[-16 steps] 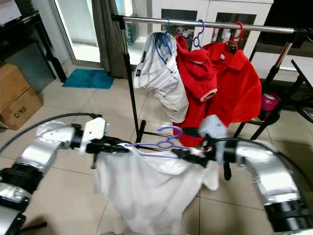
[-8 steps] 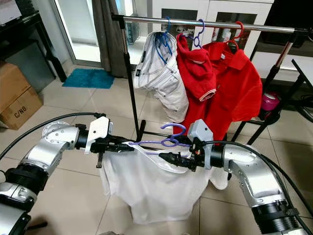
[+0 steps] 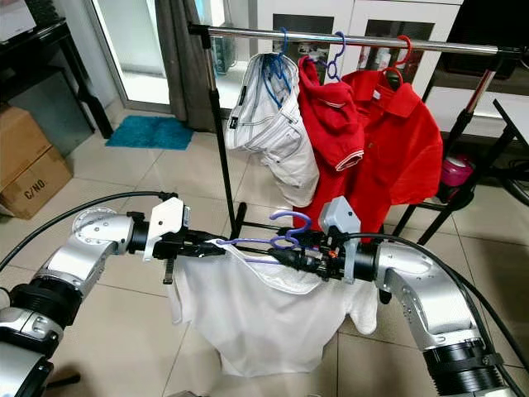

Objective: Hang hanger

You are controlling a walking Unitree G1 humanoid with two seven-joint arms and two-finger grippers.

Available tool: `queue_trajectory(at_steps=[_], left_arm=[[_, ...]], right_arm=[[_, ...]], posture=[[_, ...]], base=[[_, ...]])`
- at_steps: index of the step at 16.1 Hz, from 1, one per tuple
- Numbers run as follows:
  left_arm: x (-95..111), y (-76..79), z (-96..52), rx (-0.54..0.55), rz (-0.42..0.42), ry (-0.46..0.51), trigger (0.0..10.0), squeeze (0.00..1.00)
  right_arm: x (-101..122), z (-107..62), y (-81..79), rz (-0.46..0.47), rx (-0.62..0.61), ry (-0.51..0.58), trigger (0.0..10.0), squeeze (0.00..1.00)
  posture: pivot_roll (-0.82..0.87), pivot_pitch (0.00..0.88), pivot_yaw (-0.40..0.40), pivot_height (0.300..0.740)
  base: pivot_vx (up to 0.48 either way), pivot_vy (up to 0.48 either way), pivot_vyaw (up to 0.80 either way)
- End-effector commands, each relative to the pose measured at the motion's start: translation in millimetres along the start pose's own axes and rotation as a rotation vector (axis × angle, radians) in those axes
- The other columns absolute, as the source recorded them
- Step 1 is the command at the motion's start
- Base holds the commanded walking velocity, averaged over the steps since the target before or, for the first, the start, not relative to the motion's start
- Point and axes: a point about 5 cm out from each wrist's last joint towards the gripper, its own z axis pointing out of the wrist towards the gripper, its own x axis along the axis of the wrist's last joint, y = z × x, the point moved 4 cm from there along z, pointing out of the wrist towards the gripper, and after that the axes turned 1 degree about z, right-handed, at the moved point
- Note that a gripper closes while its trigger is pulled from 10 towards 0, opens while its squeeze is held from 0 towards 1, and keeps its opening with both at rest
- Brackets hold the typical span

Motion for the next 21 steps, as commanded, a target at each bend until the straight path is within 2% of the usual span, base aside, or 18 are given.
queue_trajectory(at_steps=[1, 4, 6, 12, 13, 14, 15, 16, 18, 20, 21], left_arm=[[13.0, -14.5, -5.2, 0.050, 0.050, 0.018, 0.0, 0.00], [14.8, -18.6, -4.8, 0.068, 0.053, 0.023, 0.0, 0.00], [16.7, -21.7, -5.6, 0.082, 0.056, 0.027, 0.0, 0.00], [19.8, -23.5, -1.7, 0.085, 0.054, 0.053, 0.0, 0.00], [20.4, -21.7, 0.1, 0.071, 0.038, 0.060, 2.7, 0.00], [20.6, -20.4, 1.2, 0.060, 0.026, 0.065, 2.7, 0.00], [23.1, -18.4, 2.2, 0.037, 0.013, 0.084, 10.0, 0.20], [28.3, -17.1, 3.0, 0.012, 0.006, 0.118, 10.0, 1.00], [32.7, -22.1, 0.1, 0.039, 0.024, 0.138, 10.0, 1.00], [38.9, -25.0, -4.3, 0.045, 0.007, 0.175, 10.0, 1.00], [48.5, -26.5, -8.4, 0.040, -0.006, 0.226, 10.0, 1.00]], right_arm=[[6.6, 3.2, -5.4, 0.000, 0.024, 0.025, 0.0, 0.00], [4.9, 4.7, -12.9, 0.042, 0.062, 0.035, 0.0, 0.00], [3.4, 3.7, -15.9, 0.035, 0.074, 0.039, 0.0, 0.00], [2.8, 0.5, -16.4, 0.045, 0.051, 0.042, 0.0, 0.00], [3.7, -0.7, -16.6, 0.045, 0.053, 0.043, 0.0, 0.00], [4.3, -1.4, -16.8, 0.044, 0.056, 0.043, 0.0, 0.00], [5.0, -2.2, -15.8, 0.040, 0.055, 0.040, 0.0, 0.00], [6.2, -3.6, -13.4, 0.029, 0.051, 0.034, 0.0, 0.00], [7.4, -5.5, -12.3, 0.020, 0.051, 0.026, 0.0, 0.00], [3.8, -7.6, -13.1, 0.022, 0.054, -0.001, 0.0, 0.00], [-0.5, -10.2, -14.4, 0.021, 0.058, -0.029, 0.0, 0.00]], posture=[[-0.23, 0.000, 0.077, 0.740], [-0.22, 0.000, 0.076, 0.740], [-0.22, 0.000, 0.078, 0.740], [-0.24, 0.000, 0.079, 0.740], [-0.24, 0.000, 0.075, 0.740], [-0.24, 0.000, 0.075, 0.740], [-0.24, 0.000, 0.068, 0.740], [-0.24, 0.000, 0.061, 0.740], [-0.24, 0.000, 0.050, 0.740], [-0.24, 0.000, 0.044, 0.740], [-0.24, 0.000, 0.044, 0.740]], base=[[0.000, 0.000, 0.00], [0.000, 0.000, 0.00], [0.000, 0.000, 0.00], [0.000, 0.000, 0.00], [0.000, 0.000, 0.00], [0.000, 0.000, 0.00], [0.000, 0.000, 0.00], [0.000, 0.000, 0.00], [0.000, 0.000, 0.00], [0.000, 0.000, 0.00], [0.000, 0.000, 0.00]])
